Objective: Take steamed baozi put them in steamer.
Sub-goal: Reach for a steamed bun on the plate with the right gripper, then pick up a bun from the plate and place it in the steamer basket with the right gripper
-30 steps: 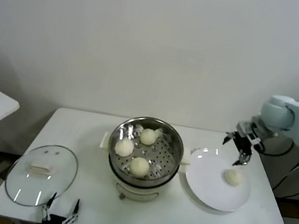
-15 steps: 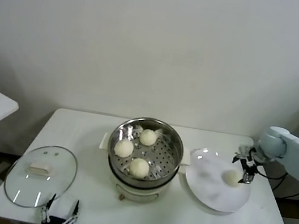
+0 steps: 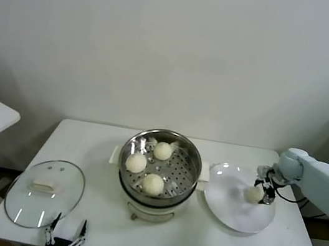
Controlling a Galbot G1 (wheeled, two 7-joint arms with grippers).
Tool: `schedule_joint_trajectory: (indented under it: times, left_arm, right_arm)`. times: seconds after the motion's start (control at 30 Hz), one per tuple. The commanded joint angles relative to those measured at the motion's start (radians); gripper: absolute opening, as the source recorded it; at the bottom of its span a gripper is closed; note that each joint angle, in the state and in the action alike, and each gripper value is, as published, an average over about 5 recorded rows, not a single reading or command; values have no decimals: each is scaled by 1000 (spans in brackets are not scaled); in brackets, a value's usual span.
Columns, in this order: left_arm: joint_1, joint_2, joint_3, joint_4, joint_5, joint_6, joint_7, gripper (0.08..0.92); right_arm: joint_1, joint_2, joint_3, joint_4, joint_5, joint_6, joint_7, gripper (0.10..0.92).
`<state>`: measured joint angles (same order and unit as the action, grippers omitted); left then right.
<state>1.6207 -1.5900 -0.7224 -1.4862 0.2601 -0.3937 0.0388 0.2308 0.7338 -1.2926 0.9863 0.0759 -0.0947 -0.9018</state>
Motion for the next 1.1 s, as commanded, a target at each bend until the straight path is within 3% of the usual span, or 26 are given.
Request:
schedule_joint_trajectory:
  times: [0.03, 0.17, 0.43, 0.67, 0.87, 1.1]
  left_arm:
    - [2, 3, -2, 26, 0, 8, 0, 823]
    - [5, 5, -1, 19, 0, 8, -1, 823]
    - [2, 7, 8, 9, -1, 8, -1, 823]
    - [-6, 6, 24, 9, 3, 5, 0, 823]
    - [4, 12, 23, -15, -4, 7, 1, 823]
    - [13, 17, 16, -46, -23, 13, 5, 823]
  right_arm:
    - [-19, 0, 36, 9, -7, -25, 7, 656]
    - [175, -58, -108, 177, 121, -85, 8, 600]
    - [810, -53, -521, 508, 529, -195, -5, 594]
    - [943, 47, -425, 661, 762, -328, 40, 596]
    - [820, 120, -303, 721, 796, -410, 106, 594]
    - [612, 171, -272, 690, 690, -439, 158, 594]
